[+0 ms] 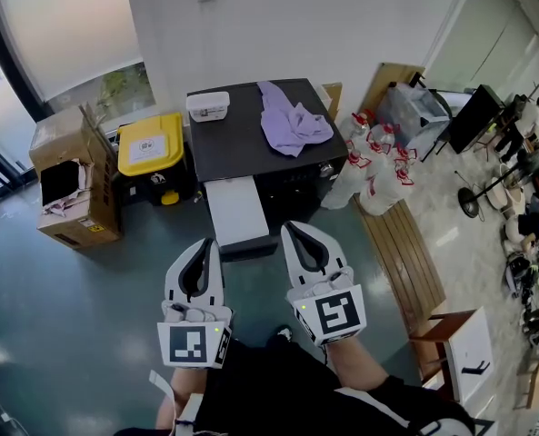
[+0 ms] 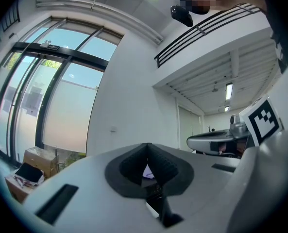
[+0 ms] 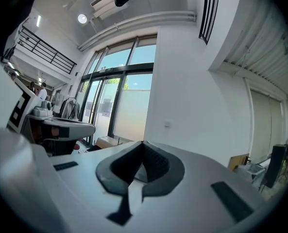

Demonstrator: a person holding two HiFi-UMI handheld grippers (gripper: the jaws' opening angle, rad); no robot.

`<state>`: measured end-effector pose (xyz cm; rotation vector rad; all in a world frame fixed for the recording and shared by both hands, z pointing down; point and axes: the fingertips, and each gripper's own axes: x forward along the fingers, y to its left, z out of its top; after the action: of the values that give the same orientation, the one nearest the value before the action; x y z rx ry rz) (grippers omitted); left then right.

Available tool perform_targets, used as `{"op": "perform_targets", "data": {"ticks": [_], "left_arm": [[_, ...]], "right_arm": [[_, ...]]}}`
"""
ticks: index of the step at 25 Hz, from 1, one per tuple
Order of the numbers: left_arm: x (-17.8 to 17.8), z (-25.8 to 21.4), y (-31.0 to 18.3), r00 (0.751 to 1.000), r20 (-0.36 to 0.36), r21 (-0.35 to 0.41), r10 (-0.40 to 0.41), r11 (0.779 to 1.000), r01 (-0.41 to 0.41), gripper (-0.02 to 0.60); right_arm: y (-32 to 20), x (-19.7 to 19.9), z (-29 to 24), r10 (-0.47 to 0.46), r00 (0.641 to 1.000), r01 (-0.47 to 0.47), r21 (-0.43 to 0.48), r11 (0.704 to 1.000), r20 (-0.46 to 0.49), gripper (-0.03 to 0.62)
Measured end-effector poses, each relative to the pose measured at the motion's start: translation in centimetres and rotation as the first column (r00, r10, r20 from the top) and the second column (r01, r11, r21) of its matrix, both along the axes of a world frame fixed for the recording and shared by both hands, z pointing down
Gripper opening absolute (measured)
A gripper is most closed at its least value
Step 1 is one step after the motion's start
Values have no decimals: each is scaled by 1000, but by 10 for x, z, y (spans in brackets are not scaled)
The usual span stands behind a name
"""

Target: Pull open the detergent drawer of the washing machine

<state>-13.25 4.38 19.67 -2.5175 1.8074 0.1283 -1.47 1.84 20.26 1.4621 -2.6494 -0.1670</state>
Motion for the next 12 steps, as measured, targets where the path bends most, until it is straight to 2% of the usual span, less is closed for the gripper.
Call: {"op": "perform_targets", "data": {"ticks": [12], "left_arm": [[-11,5,-1,1000,-2,-7,5,1000,-5,21]], "right_arm": [[0,-12,4,-2,1000,2,-11,1000,-5,8]]}}
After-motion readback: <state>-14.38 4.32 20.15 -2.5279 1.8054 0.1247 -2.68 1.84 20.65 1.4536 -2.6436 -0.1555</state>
